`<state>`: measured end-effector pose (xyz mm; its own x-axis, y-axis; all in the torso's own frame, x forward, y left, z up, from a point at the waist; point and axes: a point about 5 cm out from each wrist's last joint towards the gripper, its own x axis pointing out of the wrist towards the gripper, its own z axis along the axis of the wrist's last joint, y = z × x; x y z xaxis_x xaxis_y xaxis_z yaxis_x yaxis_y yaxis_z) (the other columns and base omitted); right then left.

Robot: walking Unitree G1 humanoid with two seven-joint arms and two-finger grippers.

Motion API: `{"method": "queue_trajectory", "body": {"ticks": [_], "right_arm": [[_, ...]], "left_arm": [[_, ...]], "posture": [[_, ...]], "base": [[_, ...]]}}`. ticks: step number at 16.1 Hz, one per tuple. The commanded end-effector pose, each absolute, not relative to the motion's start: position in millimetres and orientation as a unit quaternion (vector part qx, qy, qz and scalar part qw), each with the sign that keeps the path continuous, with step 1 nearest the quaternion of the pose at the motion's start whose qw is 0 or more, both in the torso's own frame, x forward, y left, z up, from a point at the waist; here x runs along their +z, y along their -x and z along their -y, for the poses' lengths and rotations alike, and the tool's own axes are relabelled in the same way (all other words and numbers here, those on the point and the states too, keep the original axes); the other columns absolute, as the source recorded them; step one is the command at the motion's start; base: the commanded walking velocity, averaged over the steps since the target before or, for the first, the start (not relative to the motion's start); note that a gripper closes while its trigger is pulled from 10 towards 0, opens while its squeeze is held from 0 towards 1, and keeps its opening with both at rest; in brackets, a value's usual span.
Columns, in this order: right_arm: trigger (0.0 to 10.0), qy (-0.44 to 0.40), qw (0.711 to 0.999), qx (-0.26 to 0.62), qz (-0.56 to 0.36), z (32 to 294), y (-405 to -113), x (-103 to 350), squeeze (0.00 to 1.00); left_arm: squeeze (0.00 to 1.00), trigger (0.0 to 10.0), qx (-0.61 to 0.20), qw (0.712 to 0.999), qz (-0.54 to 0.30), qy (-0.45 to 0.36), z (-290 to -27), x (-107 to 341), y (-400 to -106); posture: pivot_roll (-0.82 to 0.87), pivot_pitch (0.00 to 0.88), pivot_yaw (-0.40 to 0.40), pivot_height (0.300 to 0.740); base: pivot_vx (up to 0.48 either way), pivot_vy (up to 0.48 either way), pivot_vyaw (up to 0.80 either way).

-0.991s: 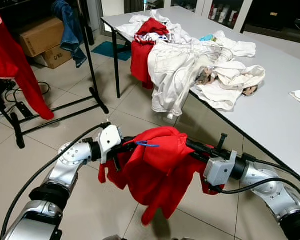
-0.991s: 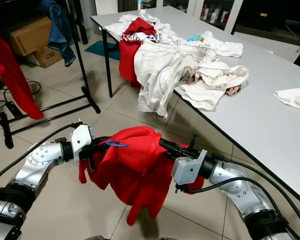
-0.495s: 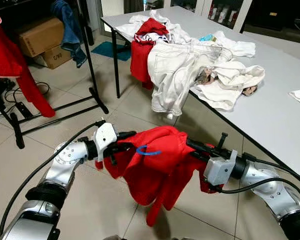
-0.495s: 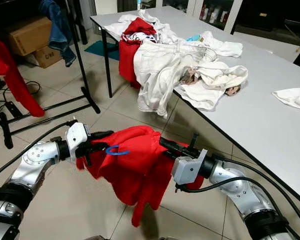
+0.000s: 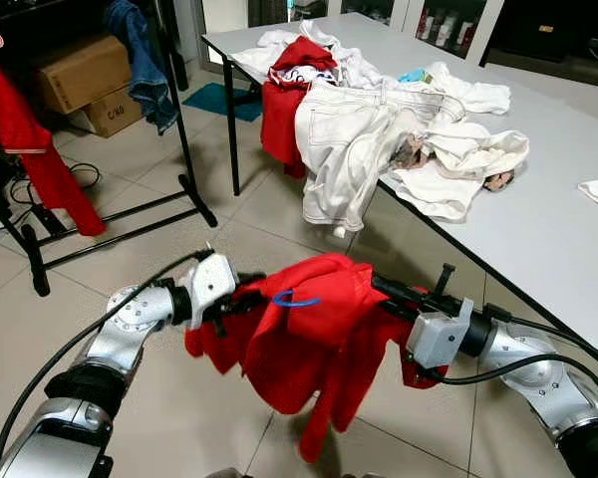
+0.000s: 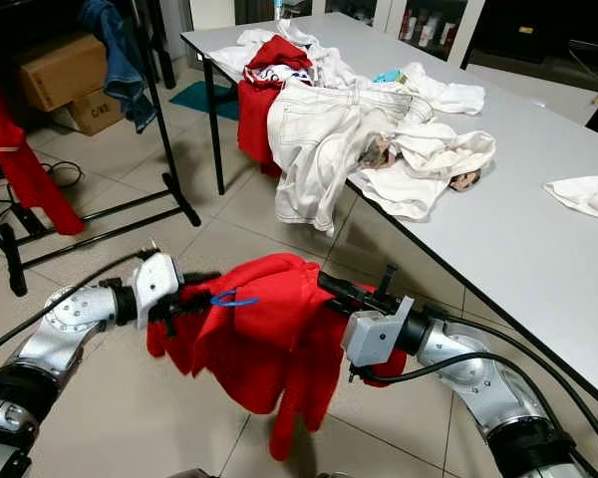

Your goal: Hang hanger

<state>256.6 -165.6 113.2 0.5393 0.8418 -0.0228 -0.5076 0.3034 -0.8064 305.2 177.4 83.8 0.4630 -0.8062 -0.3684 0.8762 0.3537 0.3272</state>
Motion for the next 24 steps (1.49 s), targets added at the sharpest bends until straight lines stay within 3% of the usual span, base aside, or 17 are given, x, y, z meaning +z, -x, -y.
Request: {"method": "queue_trajectory", "body": {"ticks": [1, 3, 4, 5, 9, 17, 24], "right_arm": [[10.0, 0.393, 0.782, 0.404, 0.264, 163.9, -261.4, 137.0, 0.00], [10.0, 0.400, 0.777, 0.406, 0.268, 163.4, -261.1, 137.9, 0.00], [10.0, 0.412, 0.766, 0.411, 0.273, 162.8, -260.3, 138.8, 0.00], [10.0, 0.424, 0.755, 0.415, 0.279, 162.1, -259.6, 139.8, 0.00], [10.0, 0.433, 0.743, 0.421, 0.288, 158.4, -258.4, 141.4, 0.00], [10.0, 0.441, 0.736, 0.426, 0.288, 159.0, -257.8, 140.3, 0.00], [10.0, 0.478, 0.668, 0.514, 0.247, 168.0, -237.9, 123.0, 0.00]], "left_arm": [[0.00, 10.0, -0.532, 0.804, -0.105, -0.243, -176.3, 76.7, -301.1], [0.00, 10.0, -0.544, 0.799, -0.110, -0.231, -175.6, 78.4, -300.1], [0.00, 7.2, -0.555, 0.793, -0.114, -0.226, -175.2, 79.2, -298.8], [0.00, 0.0, -0.563, 0.787, -0.115, -0.224, -175.3, 80.2, -297.9], [0.00, 0.0, -0.596, 0.766, -0.115, -0.211, -173.7, 83.4, -292.2], [0.00, 0.0, -0.609, 0.759, -0.113, -0.201, -172.4, 85.7, -290.2], [0.00, 0.0, -0.615, 0.750, -0.115, -0.214, -173.5, 88.2, -289.4]], "posture": [[-0.03, 0.000, -0.008, 0.740], [-0.03, 0.000, -0.010, 0.740], [-0.03, 0.000, -0.009, 0.740], [-0.03, 0.000, -0.009, 0.740], [-0.03, 0.000, -0.008, 0.740], [-0.03, 0.000, -0.013, 0.740], [-0.02, 0.000, -0.016, 0.740]], "base": [[0.000, 0.000, 0.00], [0.000, 0.000, 0.00], [0.000, 0.000, 0.00], [0.000, 0.000, 0.00], [0.000, 0.000, 0.00], [0.000, 0.000, 0.00], [0.000, 0.000, 0.00]]}}
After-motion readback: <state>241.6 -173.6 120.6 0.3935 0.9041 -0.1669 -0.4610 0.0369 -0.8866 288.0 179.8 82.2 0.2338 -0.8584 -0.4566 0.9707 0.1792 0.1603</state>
